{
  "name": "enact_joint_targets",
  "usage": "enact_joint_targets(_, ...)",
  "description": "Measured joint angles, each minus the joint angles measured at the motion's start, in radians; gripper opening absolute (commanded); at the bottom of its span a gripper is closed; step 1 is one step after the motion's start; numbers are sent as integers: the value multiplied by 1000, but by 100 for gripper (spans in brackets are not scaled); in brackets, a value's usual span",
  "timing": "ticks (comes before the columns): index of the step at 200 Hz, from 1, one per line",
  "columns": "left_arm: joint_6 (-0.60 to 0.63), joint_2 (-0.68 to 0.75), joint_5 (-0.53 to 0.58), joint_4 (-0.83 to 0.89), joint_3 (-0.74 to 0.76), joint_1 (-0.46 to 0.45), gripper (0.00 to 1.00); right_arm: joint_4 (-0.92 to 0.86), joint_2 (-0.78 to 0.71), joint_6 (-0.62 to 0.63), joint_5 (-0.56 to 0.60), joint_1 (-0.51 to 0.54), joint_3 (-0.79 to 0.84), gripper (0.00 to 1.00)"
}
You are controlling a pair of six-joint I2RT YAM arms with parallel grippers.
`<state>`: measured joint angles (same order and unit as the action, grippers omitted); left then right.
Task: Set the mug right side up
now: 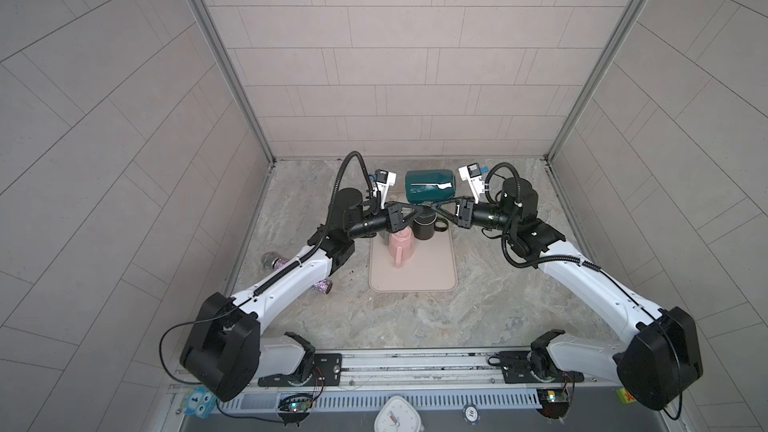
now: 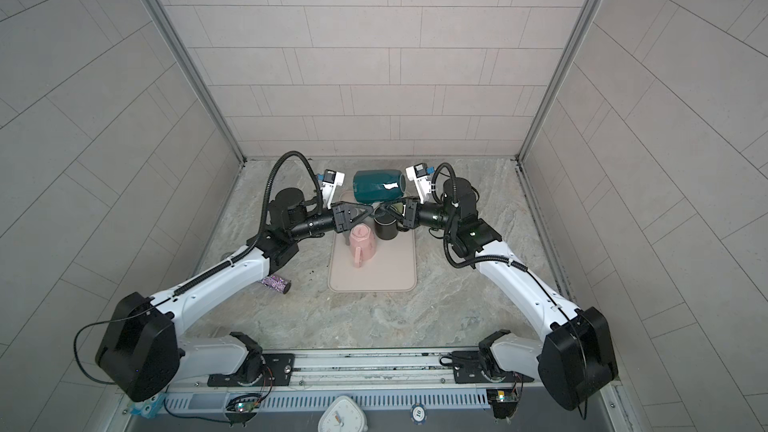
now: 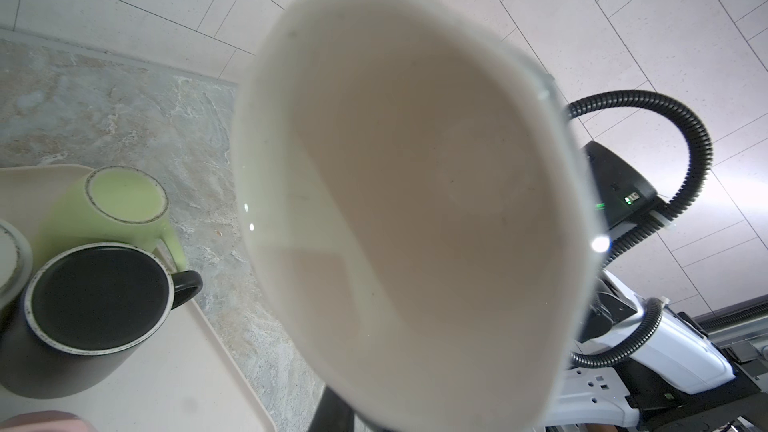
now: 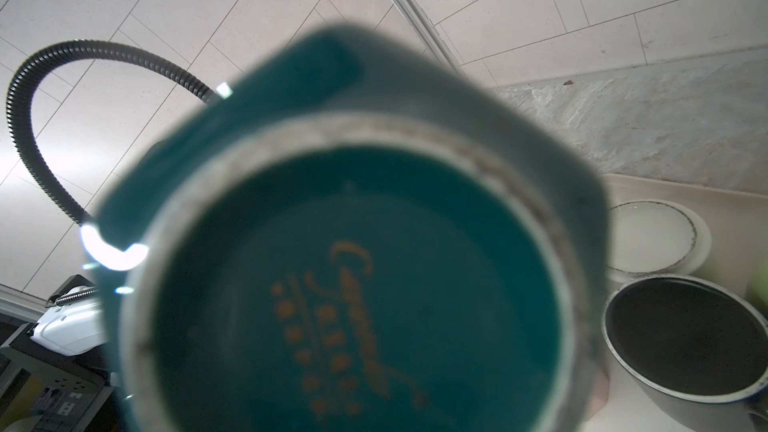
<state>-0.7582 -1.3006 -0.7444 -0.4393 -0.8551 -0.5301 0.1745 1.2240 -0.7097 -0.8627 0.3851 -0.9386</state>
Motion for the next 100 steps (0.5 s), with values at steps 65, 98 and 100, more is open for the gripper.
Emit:
enact_joint_targets(65, 4, 32, 52, -4, 34, -2, 0, 6, 10, -2, -9, 3, 1, 14)
enact_joint_targets(98, 19, 66, 78, 11, 50, -8, 0, 32, 10, -6, -23, 10, 12, 17)
enact_joint_targets(100, 19, 67, 78, 11, 50, -8, 0, 34, 10, -7, -24, 10, 13, 17)
